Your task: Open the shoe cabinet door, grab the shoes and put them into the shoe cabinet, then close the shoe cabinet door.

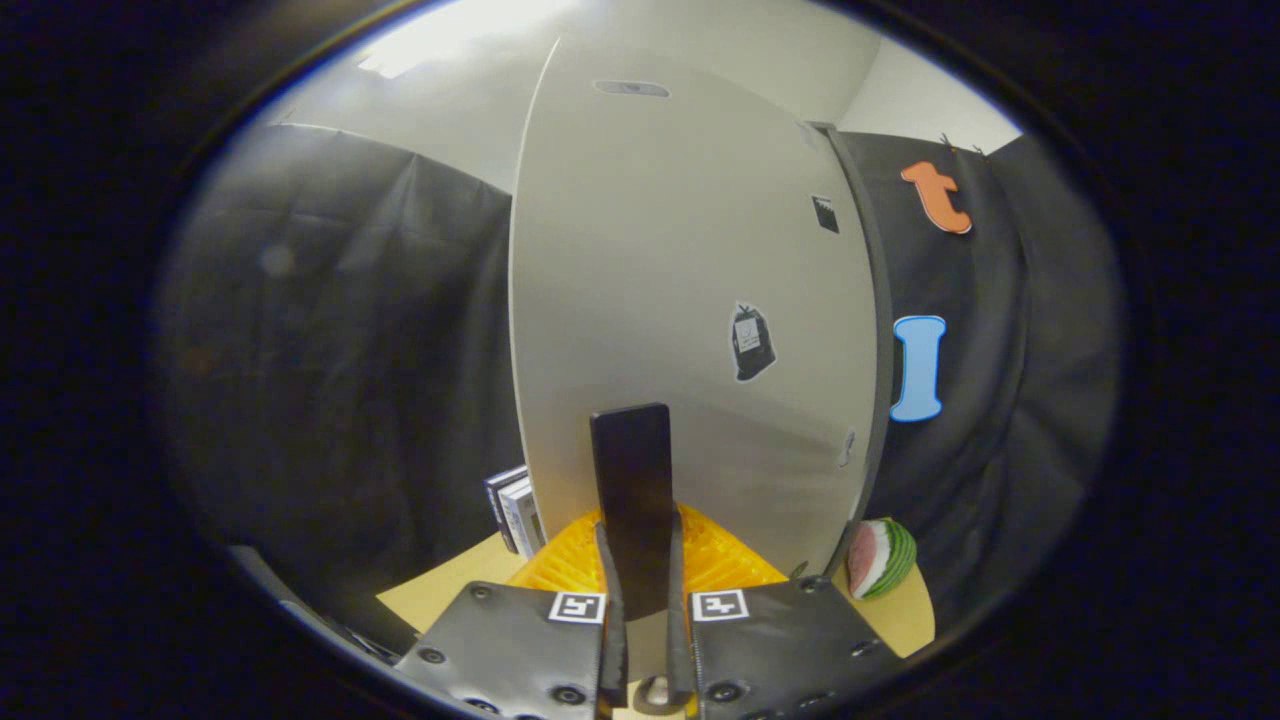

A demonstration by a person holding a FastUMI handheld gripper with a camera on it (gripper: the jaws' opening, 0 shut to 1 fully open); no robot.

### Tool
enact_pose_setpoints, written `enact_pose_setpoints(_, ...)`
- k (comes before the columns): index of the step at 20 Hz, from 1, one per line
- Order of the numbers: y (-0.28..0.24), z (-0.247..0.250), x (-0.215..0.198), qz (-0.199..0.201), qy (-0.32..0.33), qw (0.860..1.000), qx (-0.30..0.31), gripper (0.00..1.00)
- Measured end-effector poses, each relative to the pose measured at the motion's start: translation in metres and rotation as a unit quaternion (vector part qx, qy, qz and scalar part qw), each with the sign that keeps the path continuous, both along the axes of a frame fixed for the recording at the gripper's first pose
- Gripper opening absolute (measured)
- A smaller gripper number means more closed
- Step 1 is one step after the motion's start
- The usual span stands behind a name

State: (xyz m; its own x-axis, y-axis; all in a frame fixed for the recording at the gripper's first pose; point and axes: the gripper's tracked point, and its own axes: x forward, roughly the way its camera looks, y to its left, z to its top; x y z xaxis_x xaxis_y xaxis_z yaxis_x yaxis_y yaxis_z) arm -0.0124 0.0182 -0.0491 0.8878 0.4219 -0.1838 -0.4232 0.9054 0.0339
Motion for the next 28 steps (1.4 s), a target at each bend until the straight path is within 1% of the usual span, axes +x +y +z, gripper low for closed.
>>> enact_pose_setpoints(6, -0.039, 0.007, -0.014, -0.027, 0.002, 1.0, 0.003, 0.16)
enact_pose_setpoints(10, -0.056, 0.008, -0.013, -0.048, -0.001, 0.999, -0.005, 0.16)
enact_pose_setpoints(21, -0.121, 0.013, -0.006, -0.136, -0.001, 0.991, -0.002, 0.13)
enact_pose_setpoints(25, -0.142, 0.019, -0.011, -0.148, -0.01, 0.989, -0.004, 0.1)
enact_pose_setpoints(28, -0.146, 0.03, -0.02, -0.143, -0.027, 0.989, 0.001, 0.07)
